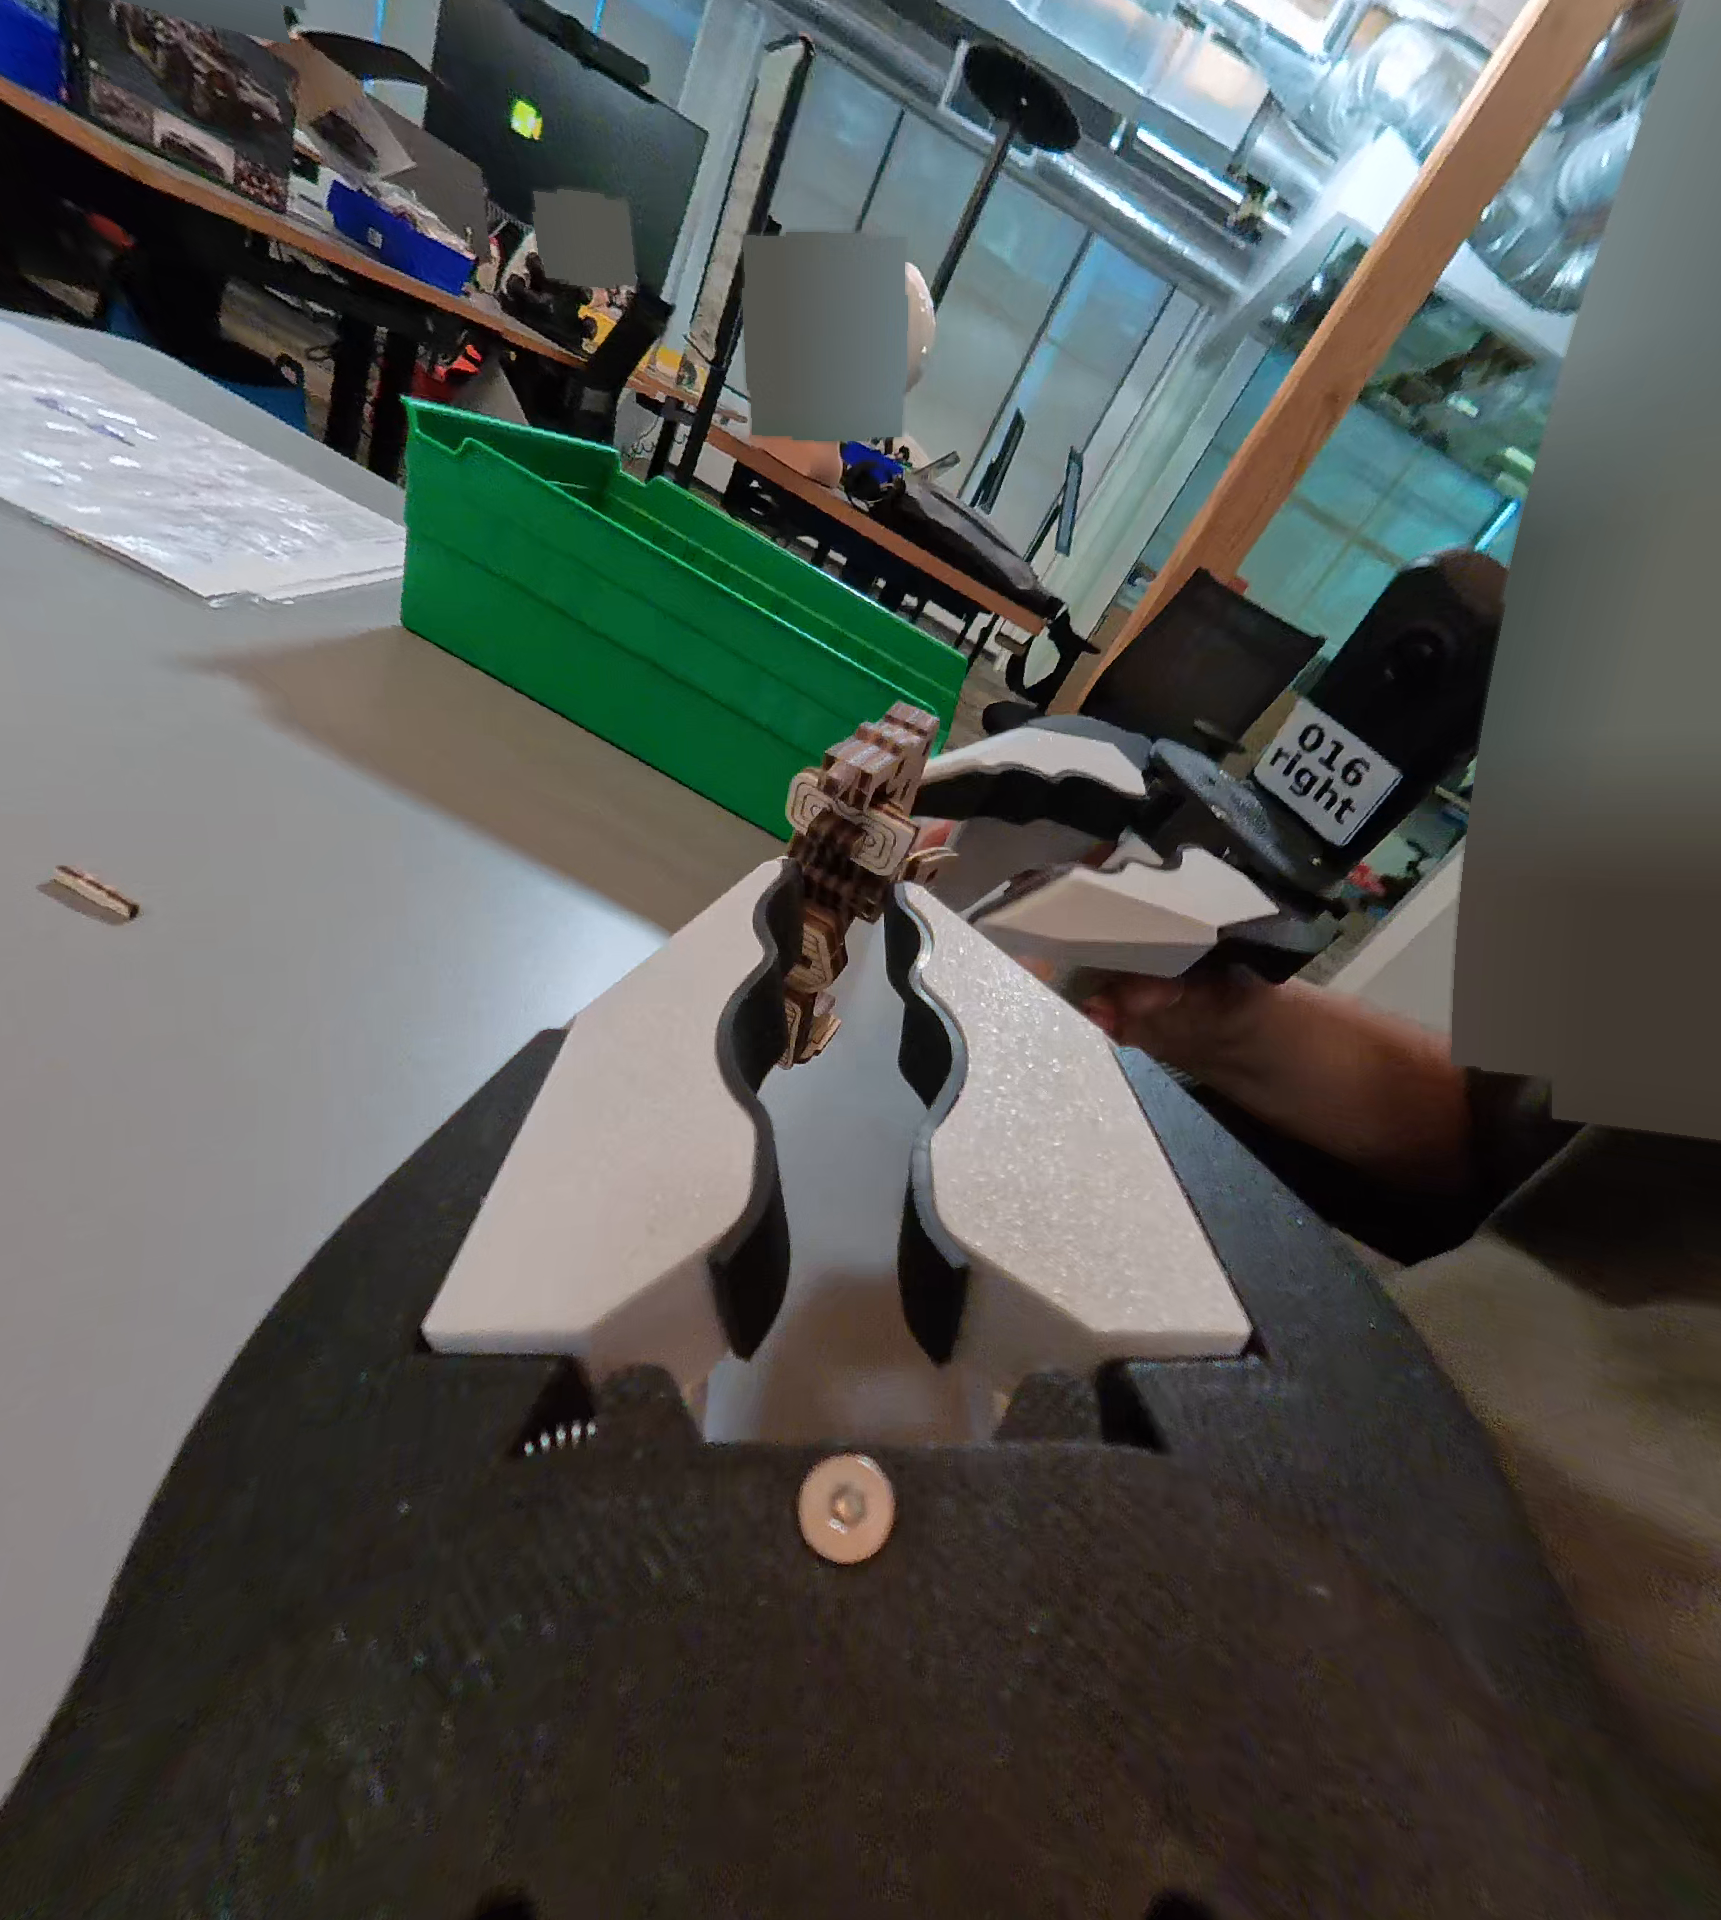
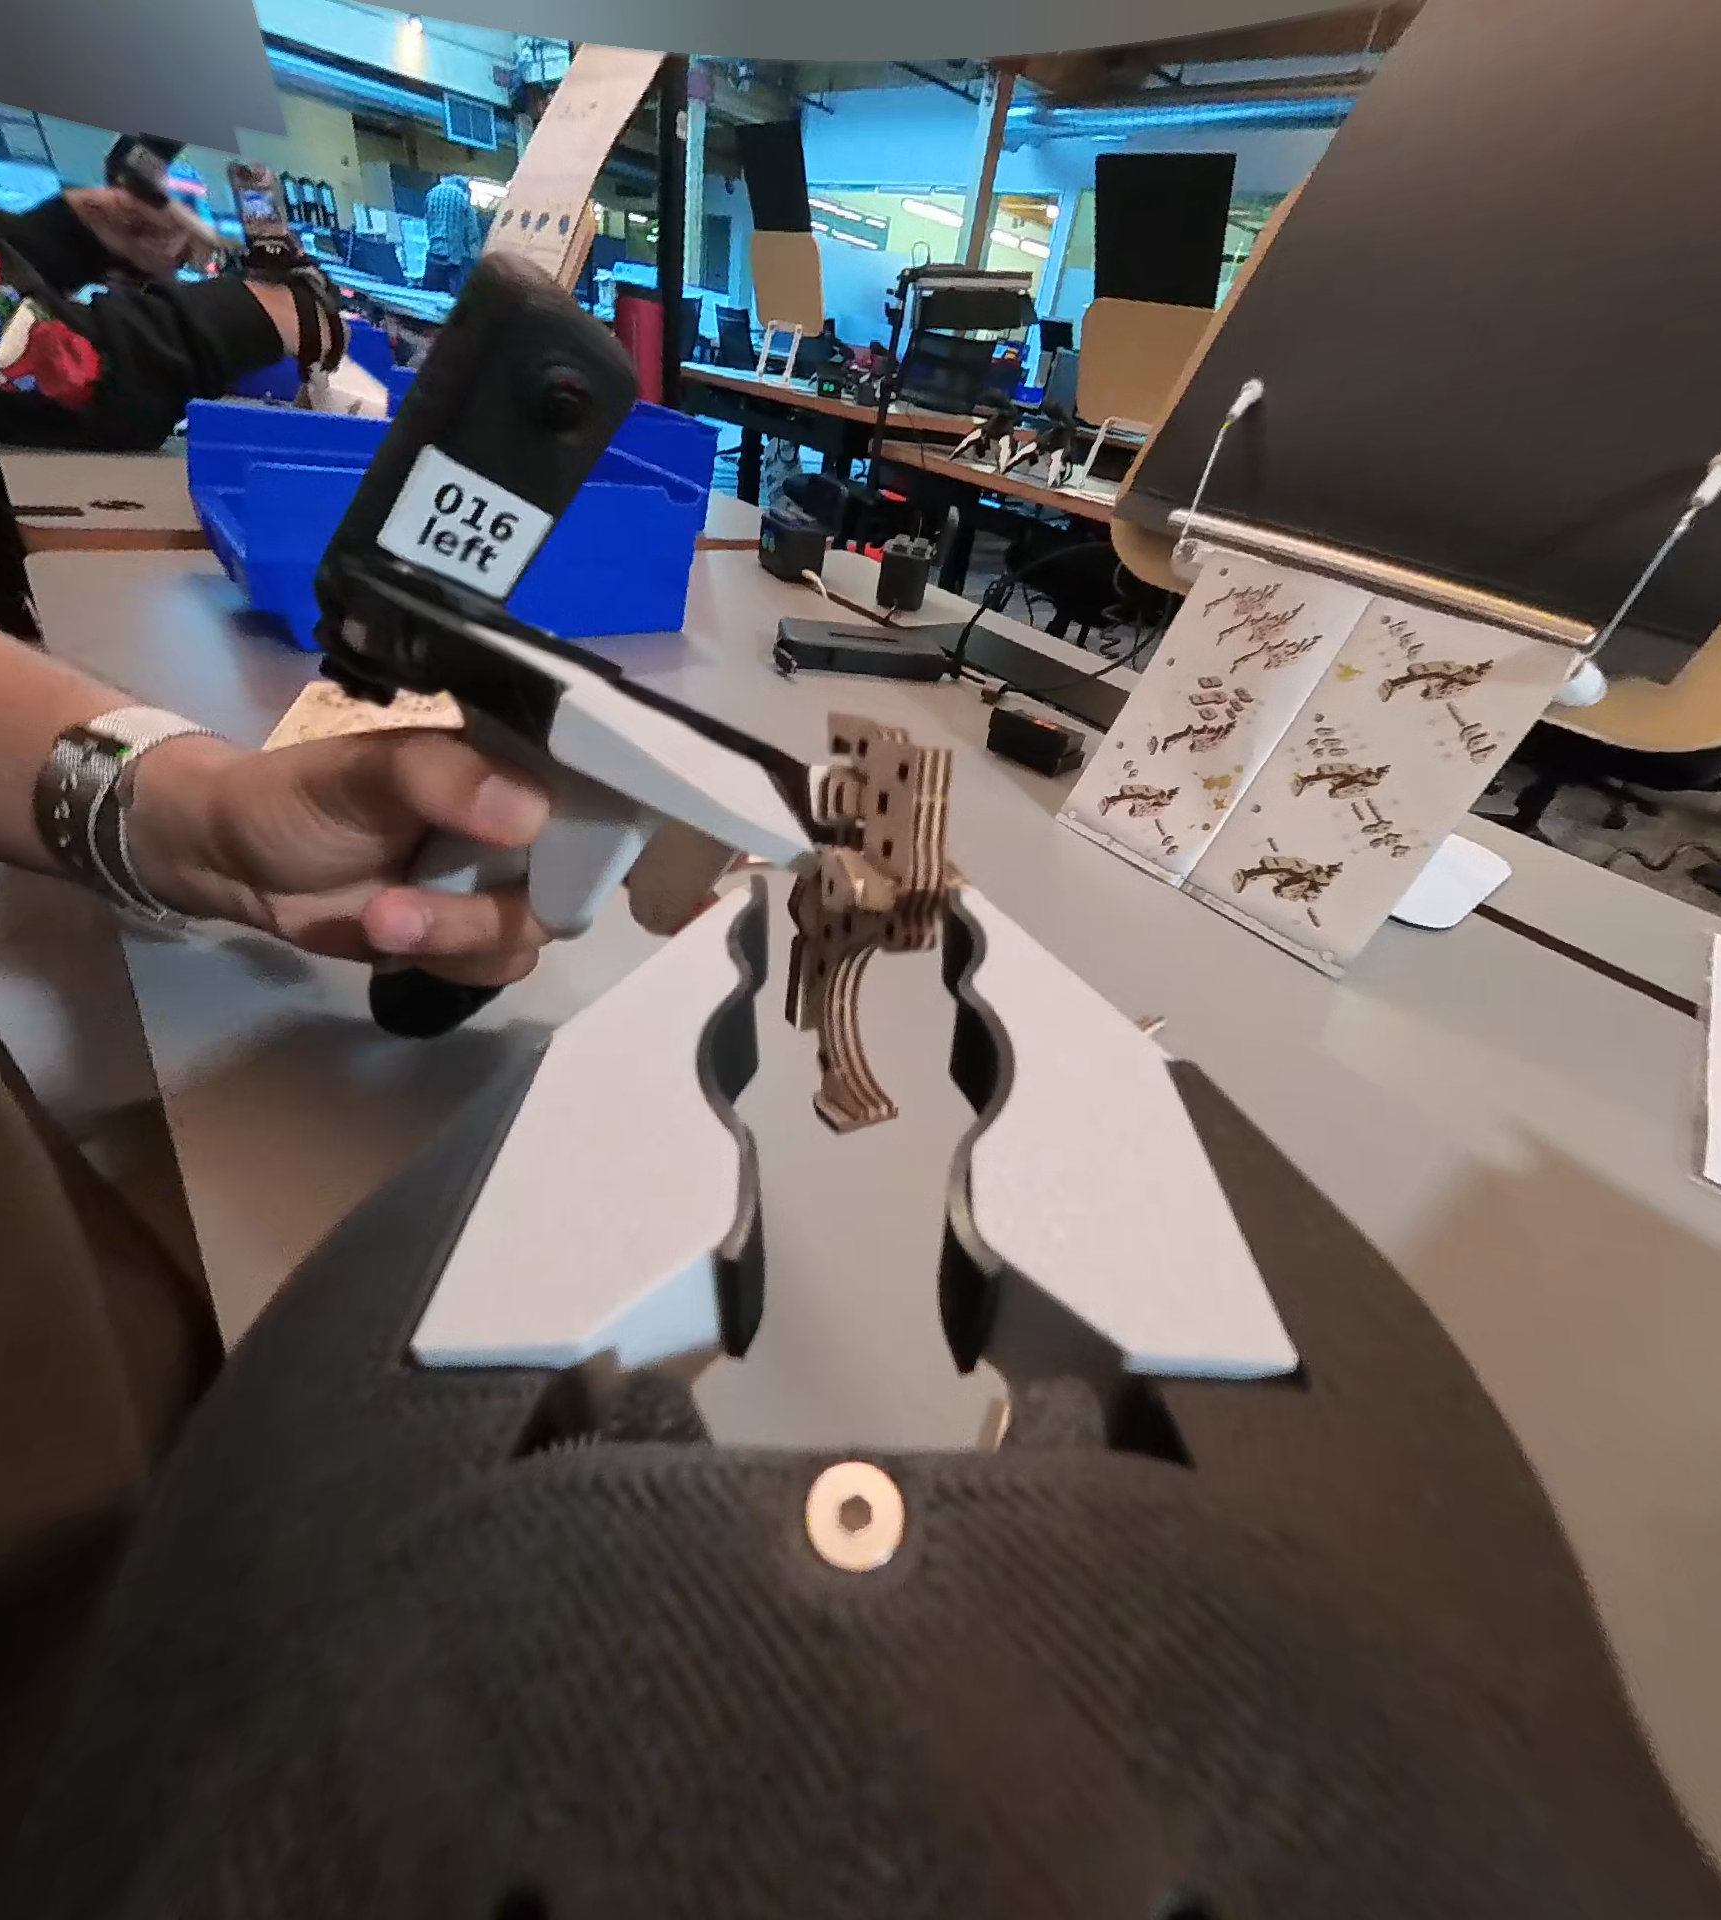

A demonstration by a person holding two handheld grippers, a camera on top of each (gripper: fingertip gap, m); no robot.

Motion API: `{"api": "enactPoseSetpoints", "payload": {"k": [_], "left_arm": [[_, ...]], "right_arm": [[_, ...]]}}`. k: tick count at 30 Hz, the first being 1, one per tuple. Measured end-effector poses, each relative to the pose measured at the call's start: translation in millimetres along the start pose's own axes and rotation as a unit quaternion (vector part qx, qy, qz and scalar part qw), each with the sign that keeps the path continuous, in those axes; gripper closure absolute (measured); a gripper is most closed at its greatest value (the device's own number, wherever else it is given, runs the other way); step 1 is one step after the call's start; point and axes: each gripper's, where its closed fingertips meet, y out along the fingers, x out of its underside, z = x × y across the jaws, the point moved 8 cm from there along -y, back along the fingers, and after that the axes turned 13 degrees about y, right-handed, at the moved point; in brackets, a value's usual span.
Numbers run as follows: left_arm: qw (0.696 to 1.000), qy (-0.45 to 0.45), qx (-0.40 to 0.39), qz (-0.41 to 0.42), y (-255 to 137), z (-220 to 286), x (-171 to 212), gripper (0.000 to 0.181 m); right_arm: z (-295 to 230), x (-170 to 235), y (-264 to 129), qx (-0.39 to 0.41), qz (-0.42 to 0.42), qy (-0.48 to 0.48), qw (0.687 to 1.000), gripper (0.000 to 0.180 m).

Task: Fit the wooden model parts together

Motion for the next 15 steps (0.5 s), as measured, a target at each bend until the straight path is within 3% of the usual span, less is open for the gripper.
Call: {"api": "enactPoseSetpoints", "payload": {"k": [11,15], "left_arm": [[1.0,0.008,-0.028,0.006,0.5,0.9,-0.5,0.168],[0.999,0.022,-0.028,0.004,1.1,3.9,-0.2,0.168]], "right_arm": [[-3.9,-0.3,0.7,0.014,-0.003,-0.016,1.0,0.156],[0.5,-1.0,-2.0,0.009,-0.004,0.003,1.0,0.17]]}}
